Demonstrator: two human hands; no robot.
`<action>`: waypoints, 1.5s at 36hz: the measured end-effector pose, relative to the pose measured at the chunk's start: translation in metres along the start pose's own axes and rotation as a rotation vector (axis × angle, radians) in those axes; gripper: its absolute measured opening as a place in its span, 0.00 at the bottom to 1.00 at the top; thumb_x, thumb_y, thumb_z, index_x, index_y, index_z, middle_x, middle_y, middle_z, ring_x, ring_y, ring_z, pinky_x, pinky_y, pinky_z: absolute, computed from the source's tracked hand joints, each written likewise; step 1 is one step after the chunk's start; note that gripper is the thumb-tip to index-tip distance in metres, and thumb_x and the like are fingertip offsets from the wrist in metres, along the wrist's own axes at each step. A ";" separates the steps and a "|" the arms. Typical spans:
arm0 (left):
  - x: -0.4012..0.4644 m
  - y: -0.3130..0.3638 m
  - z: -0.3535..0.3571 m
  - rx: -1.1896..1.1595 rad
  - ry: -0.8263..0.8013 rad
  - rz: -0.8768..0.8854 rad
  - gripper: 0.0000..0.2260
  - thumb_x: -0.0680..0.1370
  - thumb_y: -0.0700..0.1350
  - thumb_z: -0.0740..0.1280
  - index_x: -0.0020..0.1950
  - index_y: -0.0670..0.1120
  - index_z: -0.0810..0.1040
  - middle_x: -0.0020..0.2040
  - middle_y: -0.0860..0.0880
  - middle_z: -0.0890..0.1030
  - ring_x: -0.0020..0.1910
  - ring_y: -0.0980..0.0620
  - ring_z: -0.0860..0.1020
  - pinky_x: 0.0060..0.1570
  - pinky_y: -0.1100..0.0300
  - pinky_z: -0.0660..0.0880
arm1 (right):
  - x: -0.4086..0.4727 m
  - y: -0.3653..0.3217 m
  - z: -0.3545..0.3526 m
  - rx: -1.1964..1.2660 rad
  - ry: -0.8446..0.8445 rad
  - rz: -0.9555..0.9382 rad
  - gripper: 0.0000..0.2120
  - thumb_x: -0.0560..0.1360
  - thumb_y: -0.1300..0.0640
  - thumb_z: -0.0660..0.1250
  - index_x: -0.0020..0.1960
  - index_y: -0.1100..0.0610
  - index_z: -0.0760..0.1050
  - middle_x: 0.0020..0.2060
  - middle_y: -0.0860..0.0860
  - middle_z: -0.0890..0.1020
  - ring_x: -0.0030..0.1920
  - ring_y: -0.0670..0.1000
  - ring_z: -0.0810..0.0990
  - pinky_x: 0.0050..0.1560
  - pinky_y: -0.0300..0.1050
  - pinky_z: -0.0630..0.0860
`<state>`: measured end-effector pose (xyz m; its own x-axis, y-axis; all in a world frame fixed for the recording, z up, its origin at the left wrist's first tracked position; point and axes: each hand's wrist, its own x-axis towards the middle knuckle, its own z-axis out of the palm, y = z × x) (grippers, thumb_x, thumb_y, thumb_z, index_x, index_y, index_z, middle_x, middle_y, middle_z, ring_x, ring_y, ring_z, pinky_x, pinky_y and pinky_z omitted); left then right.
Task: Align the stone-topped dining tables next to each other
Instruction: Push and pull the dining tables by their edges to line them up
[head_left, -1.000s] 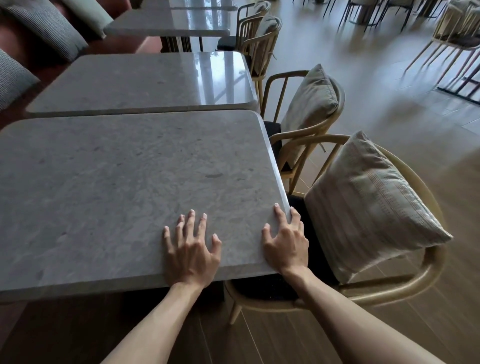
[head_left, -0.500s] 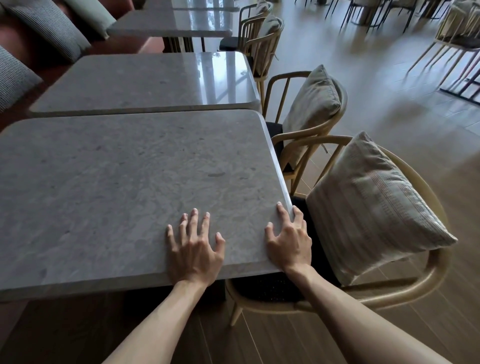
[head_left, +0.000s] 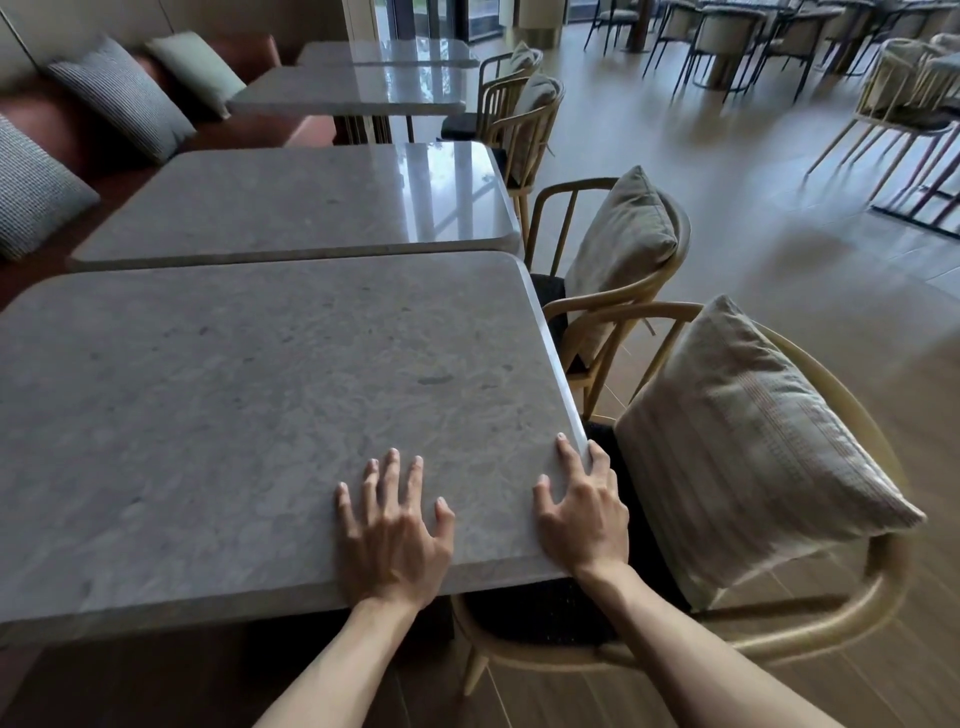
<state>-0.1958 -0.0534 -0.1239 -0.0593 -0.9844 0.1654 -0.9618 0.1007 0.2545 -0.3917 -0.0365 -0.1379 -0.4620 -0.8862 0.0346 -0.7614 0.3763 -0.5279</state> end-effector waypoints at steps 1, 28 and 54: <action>0.000 0.000 0.001 0.000 0.000 -0.003 0.29 0.74 0.56 0.52 0.69 0.46 0.77 0.72 0.43 0.73 0.70 0.41 0.72 0.72 0.36 0.59 | 0.000 0.000 0.001 -0.001 -0.001 0.000 0.30 0.77 0.42 0.60 0.77 0.45 0.60 0.75 0.55 0.62 0.72 0.57 0.67 0.63 0.55 0.72; 0.092 0.123 -0.193 -0.800 0.062 0.003 0.16 0.83 0.45 0.62 0.70 0.46 0.74 0.68 0.45 0.77 0.65 0.48 0.76 0.67 0.55 0.69 | 0.070 -0.086 -0.214 0.424 -0.097 -0.165 0.24 0.82 0.48 0.60 0.76 0.54 0.65 0.74 0.52 0.69 0.74 0.50 0.67 0.72 0.41 0.61; 0.203 0.655 -0.220 -1.431 0.134 0.326 0.24 0.78 0.58 0.56 0.66 0.44 0.76 0.65 0.45 0.79 0.63 0.49 0.78 0.63 0.47 0.75 | 0.317 0.136 -0.608 0.978 0.146 -0.407 0.29 0.74 0.39 0.60 0.68 0.55 0.75 0.63 0.51 0.81 0.63 0.49 0.79 0.66 0.55 0.75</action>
<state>-0.7790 -0.1554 0.2861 -0.1153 -0.8784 0.4638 0.1709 0.4424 0.8804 -0.9183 -0.1021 0.3177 -0.3543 -0.8310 0.4288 -0.2055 -0.3782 -0.9026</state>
